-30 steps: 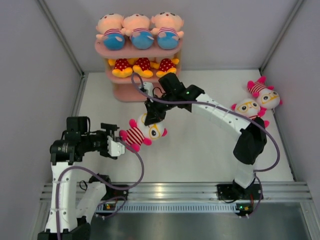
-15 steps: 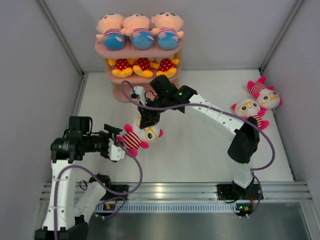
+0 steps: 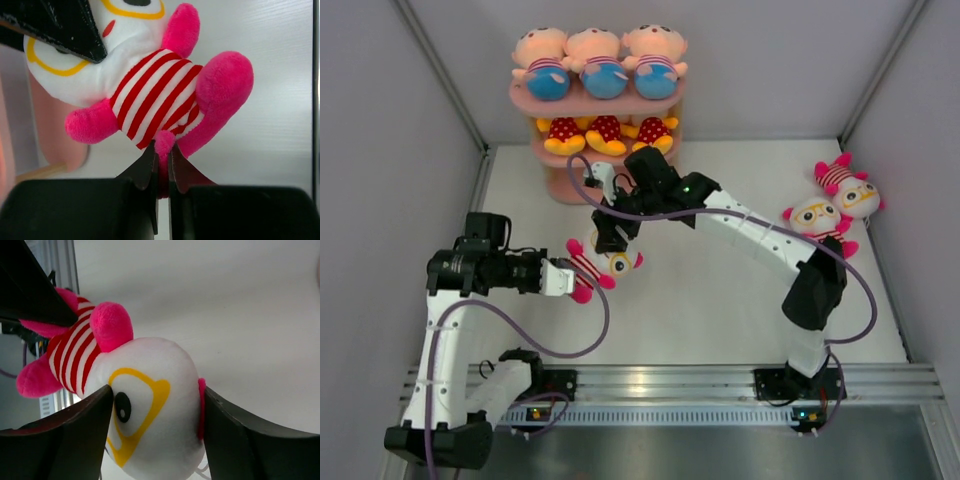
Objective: Place and organize the stuffed toys onto the shelf
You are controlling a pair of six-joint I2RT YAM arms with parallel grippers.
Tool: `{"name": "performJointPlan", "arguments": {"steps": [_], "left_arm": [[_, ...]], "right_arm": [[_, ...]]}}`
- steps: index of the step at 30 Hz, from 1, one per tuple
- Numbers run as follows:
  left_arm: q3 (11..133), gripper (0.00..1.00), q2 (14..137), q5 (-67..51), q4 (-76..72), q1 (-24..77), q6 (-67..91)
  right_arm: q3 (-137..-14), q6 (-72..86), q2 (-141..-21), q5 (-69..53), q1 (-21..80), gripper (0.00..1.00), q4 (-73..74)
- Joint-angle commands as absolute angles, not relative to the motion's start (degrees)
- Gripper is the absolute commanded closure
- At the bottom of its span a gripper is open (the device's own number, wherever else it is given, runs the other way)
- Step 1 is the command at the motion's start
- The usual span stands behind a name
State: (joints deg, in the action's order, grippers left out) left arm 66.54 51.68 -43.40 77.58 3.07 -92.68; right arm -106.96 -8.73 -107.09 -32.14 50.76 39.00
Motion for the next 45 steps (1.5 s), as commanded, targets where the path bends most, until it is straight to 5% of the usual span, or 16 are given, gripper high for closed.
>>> {"name": "performJointPlan", "arguments": {"steps": [1, 6, 20, 45], "left_arm": [[68.5, 1.0, 54.9, -43.3, 77.9, 3.3, -81.6], [65.0, 1.0, 56.1, -39.3, 67.5, 3.3, -77.4], [63.8, 1.0, 65.0, -38.6, 46.8, 3.3, -80.7], [49.4, 1.0, 80.4, -23.6, -16.1, 3.3, -53.7]], "right_arm": [[-99.4, -3.0, -100.5, -26.4, 48.7, 0.31, 27.0], [-85.5, 3.9, -91.3, -19.2, 42.1, 0.28, 19.7], [-69.8, 0.4, -75.7, -8.1, 35.6, 0.26, 18.7], [-68.6, -2.4, -77.1, -6.6, 30.0, 0.26, 19.9]]}}
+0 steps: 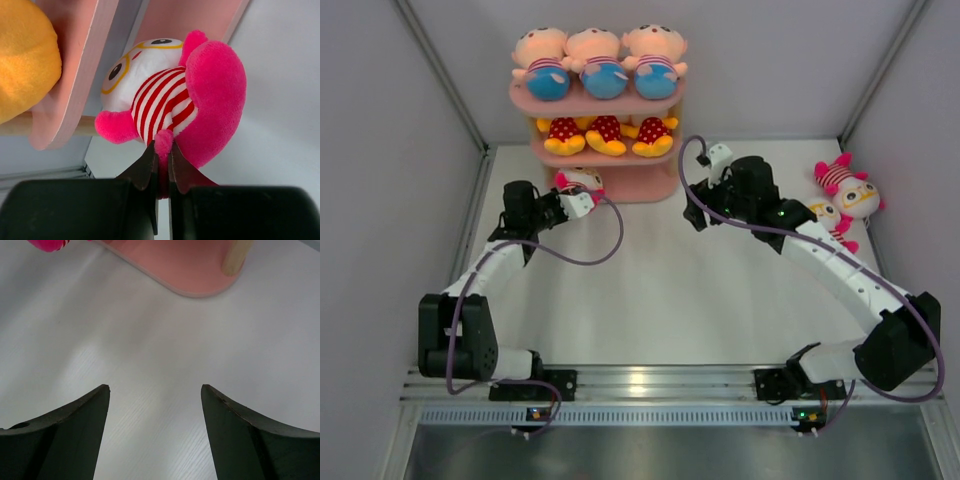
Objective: Place and organize the stuffed toys onto the shelf
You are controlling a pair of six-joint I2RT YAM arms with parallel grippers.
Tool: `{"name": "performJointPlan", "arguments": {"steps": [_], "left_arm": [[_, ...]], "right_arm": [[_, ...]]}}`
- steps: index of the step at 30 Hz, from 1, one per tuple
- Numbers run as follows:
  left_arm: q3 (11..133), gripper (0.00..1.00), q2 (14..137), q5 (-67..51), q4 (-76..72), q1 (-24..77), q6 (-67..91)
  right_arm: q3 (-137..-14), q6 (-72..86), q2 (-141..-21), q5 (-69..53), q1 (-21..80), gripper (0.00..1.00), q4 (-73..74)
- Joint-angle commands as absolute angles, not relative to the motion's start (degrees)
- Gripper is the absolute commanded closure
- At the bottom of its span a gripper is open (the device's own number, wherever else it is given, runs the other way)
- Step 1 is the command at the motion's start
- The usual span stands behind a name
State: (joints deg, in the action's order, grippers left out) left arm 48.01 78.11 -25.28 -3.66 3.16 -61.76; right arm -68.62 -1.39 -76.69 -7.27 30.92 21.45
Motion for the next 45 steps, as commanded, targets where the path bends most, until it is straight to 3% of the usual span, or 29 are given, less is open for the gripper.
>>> {"name": "performJointPlan", "arguments": {"steps": [1, 18, 30, 34, 35, 39, 41, 45], "left_arm": [[49.7, 1.0, 81.2, -23.9, -16.1, 3.3, -53.0], [56.2, 1.0, 96.9, -20.9, -23.5, 3.8, -50.5], [57.7, 0.99, 98.1, -15.1, -21.6, 5.8, -47.3], [60.0, 0.84, 99.2, -13.2, -18.6, 6.0, -45.6], [60.4, 0.73, 99.5, -12.8, -18.3, 6.0, -45.4], [59.8, 0.45, 99.1, -12.5, -17.8, 6.1, -45.9], [59.2, 0.39, 98.6, -12.6, -17.8, 6.2, -46.6], [58.7, 0.38, 97.0, -13.0, -17.1, 6.2, -47.1]], "right_arm": [[-68.7, -2.4, -77.2, -6.4, 29.9, 0.26, 19.9], [-73.7, -3.8, -82.4, -7.4, 25.3, 0.26, 20.7], [-72.2, -4.0, -81.7, -8.6, 23.2, 0.26, 20.2], [-71.2, -4.0, -79.9, -8.7, 22.9, 0.26, 20.0], [-70.8, -4.0, -79.4, -8.7, 22.7, 0.26, 20.0], [-70.3, -4.2, -78.0, -9.0, 22.0, 0.25, 20.0], [-70.4, -3.0, -78.0, -9.0, 21.6, 0.24, 20.0], [-71.1, 2.8, -79.4, -9.3, 17.7, 0.23, 21.3]]}}
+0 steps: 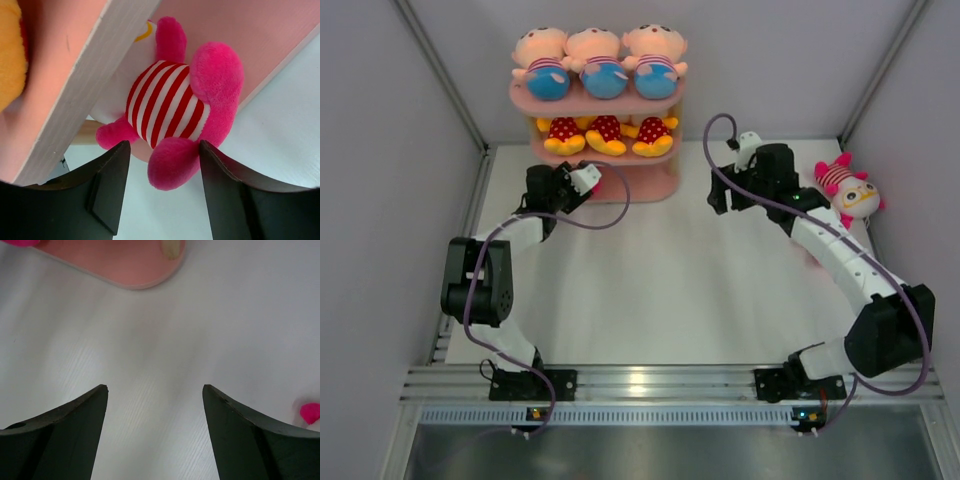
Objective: Place and organize the stuffed toys onto the shelf
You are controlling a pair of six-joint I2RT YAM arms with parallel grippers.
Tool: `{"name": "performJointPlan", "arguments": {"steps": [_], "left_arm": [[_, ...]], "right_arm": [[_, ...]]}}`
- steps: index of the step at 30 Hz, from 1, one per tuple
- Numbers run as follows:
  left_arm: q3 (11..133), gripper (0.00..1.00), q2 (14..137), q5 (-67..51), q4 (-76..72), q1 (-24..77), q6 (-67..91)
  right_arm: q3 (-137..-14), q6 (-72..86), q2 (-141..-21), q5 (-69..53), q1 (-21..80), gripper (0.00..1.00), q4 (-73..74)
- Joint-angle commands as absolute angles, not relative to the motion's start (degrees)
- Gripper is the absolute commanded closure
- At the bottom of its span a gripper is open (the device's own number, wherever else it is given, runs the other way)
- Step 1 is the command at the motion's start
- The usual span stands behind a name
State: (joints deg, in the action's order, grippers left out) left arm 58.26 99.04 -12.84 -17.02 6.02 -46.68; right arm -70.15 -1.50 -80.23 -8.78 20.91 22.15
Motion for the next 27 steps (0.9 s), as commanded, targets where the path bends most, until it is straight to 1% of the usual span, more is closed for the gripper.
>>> {"name": "performJointPlan", "arguments": {"steps": [1, 5, 6, 10, 13, 16, 19, 23, 27], "left_arm": [[58.6, 0.37, 96.8, -13.0, -16.7, 6.2, -47.1], [58.0, 0.34, 96.6, -12.4, -16.1, 6.2, -49.0], [58.2, 0.35, 96.9, -11.7, -16.1, 6.2, -49.2], [60.4, 0.38, 98.7, -8.1, -16.0, 6.2, -48.7], [60.4, 0.44, 99.1, -7.6, -16.0, 6.3, -49.5], [59.6, 0.43, 97.7, -8.2, -16.0, 6.6, -49.5], [60.0, 0.38, 96.2, -8.4, -15.4, 7.0, -48.2], [63.4, 0.38, 95.9, -6.2, -11.6, 7.2, -46.1], [63.3, 0.38, 94.0, -8.0, -8.4, 7.3, -46.0]], "right_arm": [[-70.8, 5.4, -79.5, -9.4, 16.7, 0.23, 21.6], [-68.3, 11.3, -78.5, -10.3, 11.2, 0.23, 21.8], [-67.9, 11.8, -78.1, -10.4, 9.2, 0.23, 21.9], [-65.0, 11.5, -74.7, -10.6, 7.6, 0.23, 21.8], [-64.4, 11.1, -73.4, -10.7, 7.6, 0.23, 21.2], [-65.0, 10.8, -73.5, -11.1, 7.6, 0.23, 21.4], [-65.8, 11.0, -74.4, -12.0, 7.5, 0.23, 21.4], [-65.9, 11.8, -74.8, -13.4, 7.6, 0.23, 21.0], [-64.6, 12.7, -72.7, -11.5, 7.6, 0.22, 20.7]]}}
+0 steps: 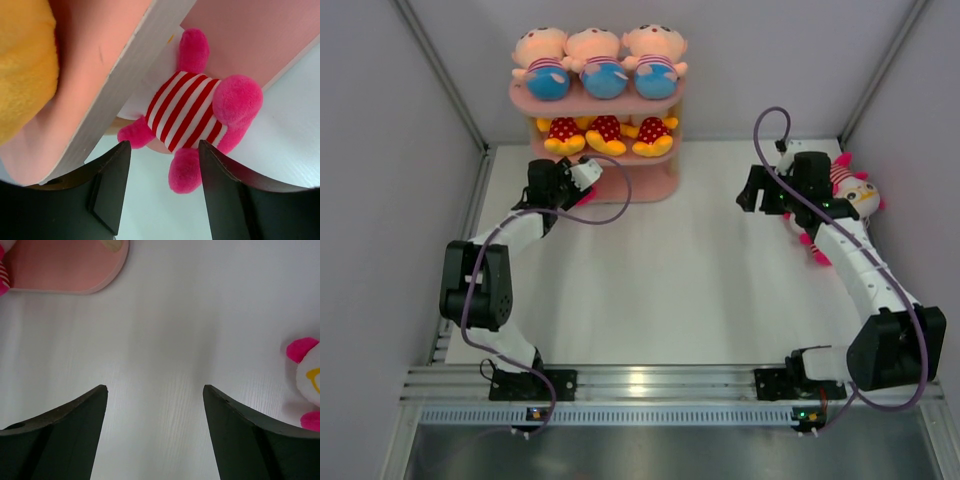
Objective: Place and organize the stuffed toys onto the shelf
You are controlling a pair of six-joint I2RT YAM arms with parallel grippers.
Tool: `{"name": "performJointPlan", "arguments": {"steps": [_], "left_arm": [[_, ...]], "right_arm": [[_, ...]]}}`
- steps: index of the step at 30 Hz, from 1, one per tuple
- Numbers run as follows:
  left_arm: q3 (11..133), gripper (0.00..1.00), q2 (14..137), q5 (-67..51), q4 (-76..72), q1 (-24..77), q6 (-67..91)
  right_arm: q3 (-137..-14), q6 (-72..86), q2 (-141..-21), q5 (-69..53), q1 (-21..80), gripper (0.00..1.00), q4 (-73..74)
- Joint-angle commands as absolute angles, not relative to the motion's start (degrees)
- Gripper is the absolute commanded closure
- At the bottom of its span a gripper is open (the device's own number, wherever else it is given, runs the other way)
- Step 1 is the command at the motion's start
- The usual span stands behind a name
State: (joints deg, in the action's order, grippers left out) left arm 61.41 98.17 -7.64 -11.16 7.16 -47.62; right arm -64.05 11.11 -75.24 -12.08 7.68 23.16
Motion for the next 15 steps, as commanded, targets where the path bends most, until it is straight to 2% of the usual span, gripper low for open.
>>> {"name": "performJointPlan", "arguments": {"steps": [1, 4, 11, 15], "left_arm": [[63.5, 0.37, 93.5, -7.9, -7.4, 7.5, -45.6], [64.2, 0.38, 92.2, -7.6, -2.7, 8.2, -44.1], [65.7, 0.38, 87.5, -9.5, 8.0, 9.1, -39.2], [65.1, 0.38, 84.8, -10.5, 12.6, 10.1, -38.9]], "right_arm": [[-64.5, 13.0, -72.2, -10.8, 7.3, 0.22, 21.4], [-63.3, 15.4, -72.4, -10.5, 4.3, 0.2, 22.4], [-54.2, 26.4, -69.9, -6.7, -15.9, 0.2, 18.6], [-51.1, 27.1, -67.7, -5.8, -25.2, 0.21, 16.1]]}}
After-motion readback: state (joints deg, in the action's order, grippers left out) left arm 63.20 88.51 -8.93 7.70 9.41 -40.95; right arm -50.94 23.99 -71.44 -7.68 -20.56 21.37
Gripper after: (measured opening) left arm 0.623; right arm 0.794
